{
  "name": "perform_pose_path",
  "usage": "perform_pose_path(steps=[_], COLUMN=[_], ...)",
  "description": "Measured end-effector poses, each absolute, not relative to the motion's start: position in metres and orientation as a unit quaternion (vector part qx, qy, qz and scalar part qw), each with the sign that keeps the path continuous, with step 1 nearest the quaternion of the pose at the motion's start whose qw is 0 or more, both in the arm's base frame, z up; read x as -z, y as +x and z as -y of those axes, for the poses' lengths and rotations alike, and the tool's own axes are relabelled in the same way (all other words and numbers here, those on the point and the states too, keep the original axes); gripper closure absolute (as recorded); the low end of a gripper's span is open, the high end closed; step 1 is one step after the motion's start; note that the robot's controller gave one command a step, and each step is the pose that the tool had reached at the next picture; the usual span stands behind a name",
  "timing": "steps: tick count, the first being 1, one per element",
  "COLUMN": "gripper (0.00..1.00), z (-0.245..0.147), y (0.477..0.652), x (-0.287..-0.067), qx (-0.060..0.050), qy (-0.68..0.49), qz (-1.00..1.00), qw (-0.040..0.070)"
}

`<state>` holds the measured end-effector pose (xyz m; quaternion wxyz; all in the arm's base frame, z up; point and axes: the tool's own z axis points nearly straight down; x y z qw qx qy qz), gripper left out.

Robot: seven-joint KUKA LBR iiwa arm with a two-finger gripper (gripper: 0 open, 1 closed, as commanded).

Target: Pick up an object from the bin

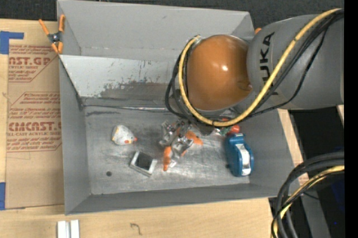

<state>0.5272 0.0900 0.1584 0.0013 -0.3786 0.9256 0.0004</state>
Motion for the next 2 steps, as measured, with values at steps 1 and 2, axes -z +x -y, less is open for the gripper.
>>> perform_pose_path(steps=[1,2], gripper=[1.0,1.0], z=[-0.09,-0.09], y=[0.527,0.527], x=[-0.167,-0.178], qx=[-0.001,-0.001], qy=[-0.379,-0.379], qz=[-0.926,-0.926], qw=[0.0,0.0])
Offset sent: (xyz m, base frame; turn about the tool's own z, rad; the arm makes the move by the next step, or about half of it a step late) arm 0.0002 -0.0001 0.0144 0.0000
